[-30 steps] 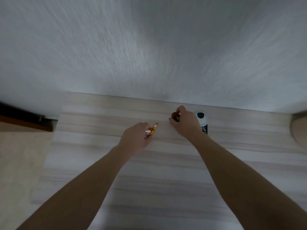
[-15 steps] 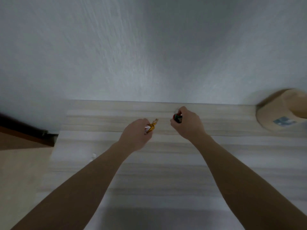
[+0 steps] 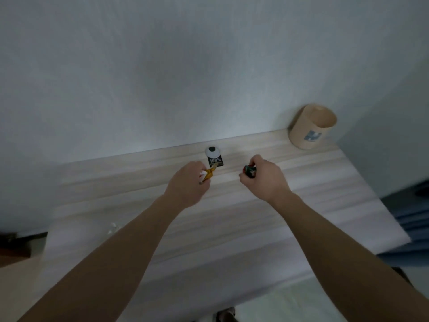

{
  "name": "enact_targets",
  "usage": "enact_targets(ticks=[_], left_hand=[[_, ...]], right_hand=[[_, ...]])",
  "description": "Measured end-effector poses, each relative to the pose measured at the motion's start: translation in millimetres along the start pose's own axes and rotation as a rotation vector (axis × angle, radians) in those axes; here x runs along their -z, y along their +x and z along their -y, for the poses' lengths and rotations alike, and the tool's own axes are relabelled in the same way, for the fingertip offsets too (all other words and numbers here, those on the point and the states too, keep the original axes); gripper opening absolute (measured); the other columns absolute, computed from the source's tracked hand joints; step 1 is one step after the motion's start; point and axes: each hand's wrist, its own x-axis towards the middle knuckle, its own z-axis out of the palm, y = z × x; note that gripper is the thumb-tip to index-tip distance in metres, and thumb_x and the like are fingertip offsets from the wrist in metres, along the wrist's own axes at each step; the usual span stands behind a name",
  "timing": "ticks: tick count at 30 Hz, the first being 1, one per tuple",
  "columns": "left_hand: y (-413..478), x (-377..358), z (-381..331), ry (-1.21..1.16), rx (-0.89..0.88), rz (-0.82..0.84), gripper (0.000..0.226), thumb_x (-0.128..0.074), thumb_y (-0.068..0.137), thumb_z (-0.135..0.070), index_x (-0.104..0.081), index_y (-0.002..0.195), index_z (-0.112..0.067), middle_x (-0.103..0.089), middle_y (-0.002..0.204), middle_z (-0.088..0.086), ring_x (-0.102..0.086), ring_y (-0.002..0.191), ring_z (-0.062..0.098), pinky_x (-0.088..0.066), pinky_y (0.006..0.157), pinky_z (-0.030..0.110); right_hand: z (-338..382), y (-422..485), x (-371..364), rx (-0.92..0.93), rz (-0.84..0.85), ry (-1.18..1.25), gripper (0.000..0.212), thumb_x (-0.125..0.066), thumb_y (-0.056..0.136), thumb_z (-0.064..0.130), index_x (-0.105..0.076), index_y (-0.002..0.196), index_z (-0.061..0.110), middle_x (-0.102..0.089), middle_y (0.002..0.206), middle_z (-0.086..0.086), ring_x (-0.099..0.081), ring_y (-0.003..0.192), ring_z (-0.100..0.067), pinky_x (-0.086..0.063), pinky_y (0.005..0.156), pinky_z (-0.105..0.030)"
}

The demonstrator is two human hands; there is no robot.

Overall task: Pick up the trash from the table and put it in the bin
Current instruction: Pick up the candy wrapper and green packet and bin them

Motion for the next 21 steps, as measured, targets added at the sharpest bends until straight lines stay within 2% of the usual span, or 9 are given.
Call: enact_targets(ticks=[6, 9, 14, 21], left_hand=[[-4.5, 0.0, -59.1, 0.059, -0.076, -0.004, 0.012, -0.058, 0.087, -0.03, -0.051, 0.093, -0.024, -0.054, 0.086, -0.004, -0.051, 0.073, 0.012, -0.039, 0.062, 0.028], [2.9, -5.7, -93.2, 0.071, -0.103, -0.02, 0.013, -0.059, 0.084, -0.031, -0.055, 0.093, -0.023, -0.06, 0.091, -0.001, -0.057, 0.08, 0.017, -0.05, 0.069, 0.036], [24.8, -33.5, -160.8, 0.134, -0.121, -0.063, 0.013, -0.06, 0.083, -0.032, -0.056, 0.092, -0.024, -0.059, 0.091, -0.003, -0.056, 0.08, 0.018, -0.05, 0.073, 0.037], [57.9, -75.5, -245.0, 0.18, -0.103, -0.067, 0.015, -0.058, 0.086, -0.033, -0.055, 0.097, -0.022, -0.056, 0.093, -0.003, -0.056, 0.08, 0.017, -0.05, 0.07, 0.036]], right_hand=[[-34.8, -33.4, 48.5, -0.058, -0.087, 0.012, 0.033, -0.063, 0.084, 0.043, -0.049, 0.094, 0.016, -0.062, 0.081, -0.004, -0.057, 0.074, -0.023, -0.05, 0.065, -0.034], [-61.4, -43.4, 74.3, -0.058, -0.14, 0.038, 0.031, -0.063, 0.083, 0.042, -0.048, 0.09, 0.016, -0.061, 0.078, -0.003, -0.056, 0.072, -0.022, -0.047, 0.062, -0.033], [-122.1, -43.4, 123.2, -0.065, -0.179, 0.047, 0.029, -0.062, 0.081, 0.042, -0.049, 0.085, 0.016, -0.06, 0.075, -0.003, -0.056, 0.069, -0.021, -0.047, 0.059, -0.033], [-207.7, -32.1, 181.7, -0.082, -0.168, 0.013, 0.028, -0.06, 0.082, 0.042, -0.048, 0.087, 0.017, -0.058, 0.074, 0.0, -0.055, 0.067, -0.017, -0.045, 0.058, -0.032]])
